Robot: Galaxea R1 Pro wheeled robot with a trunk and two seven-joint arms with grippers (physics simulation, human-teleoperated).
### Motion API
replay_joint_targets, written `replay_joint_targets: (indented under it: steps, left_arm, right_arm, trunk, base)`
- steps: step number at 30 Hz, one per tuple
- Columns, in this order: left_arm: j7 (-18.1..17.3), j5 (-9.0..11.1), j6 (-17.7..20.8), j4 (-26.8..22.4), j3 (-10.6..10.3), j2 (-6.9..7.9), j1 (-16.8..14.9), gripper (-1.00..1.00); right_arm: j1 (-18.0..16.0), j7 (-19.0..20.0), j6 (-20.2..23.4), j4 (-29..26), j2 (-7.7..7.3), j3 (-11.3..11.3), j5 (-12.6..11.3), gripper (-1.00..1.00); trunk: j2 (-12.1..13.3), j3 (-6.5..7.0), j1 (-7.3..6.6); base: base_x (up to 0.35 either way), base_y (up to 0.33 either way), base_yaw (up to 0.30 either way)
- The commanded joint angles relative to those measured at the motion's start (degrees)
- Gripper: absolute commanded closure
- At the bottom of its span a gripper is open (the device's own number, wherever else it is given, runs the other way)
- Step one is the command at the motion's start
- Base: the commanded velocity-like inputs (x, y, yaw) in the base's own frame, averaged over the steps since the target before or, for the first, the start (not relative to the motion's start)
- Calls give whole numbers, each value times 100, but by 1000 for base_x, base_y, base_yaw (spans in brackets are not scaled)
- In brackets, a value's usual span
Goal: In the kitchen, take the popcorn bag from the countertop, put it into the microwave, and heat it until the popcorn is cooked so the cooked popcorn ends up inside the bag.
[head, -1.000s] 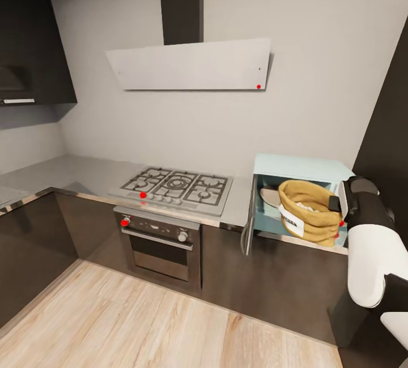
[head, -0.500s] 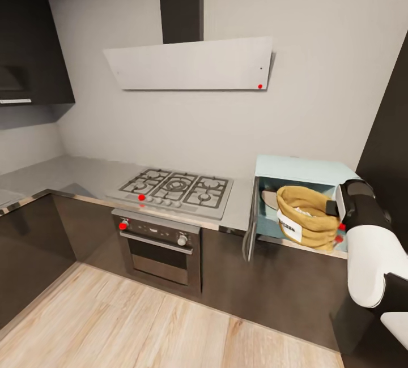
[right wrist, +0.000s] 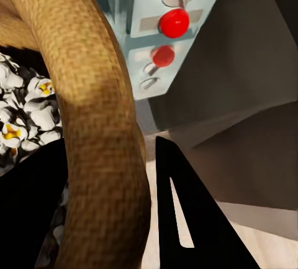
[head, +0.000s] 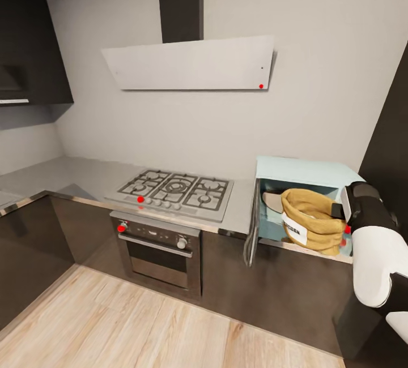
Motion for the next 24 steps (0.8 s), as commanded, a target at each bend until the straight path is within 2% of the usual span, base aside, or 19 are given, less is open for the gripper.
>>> replay_joint_targets:
  steps: [1,24]
  left_arm:
    - [16,22,-8,-11,2,-2,2,-100]
    - [16,26,-8,-11,2,0,2,-100]
  right_arm:
    - [-5,-33,15,-2,1,-6,-27,100]
    - [-5,-33,15,-2,1,-25,-27,100]
  trunk:
    - [-6,-8,3]
    - [-6,-8,3]
  base:
    - [195,0,0]
    - [198,0,0]
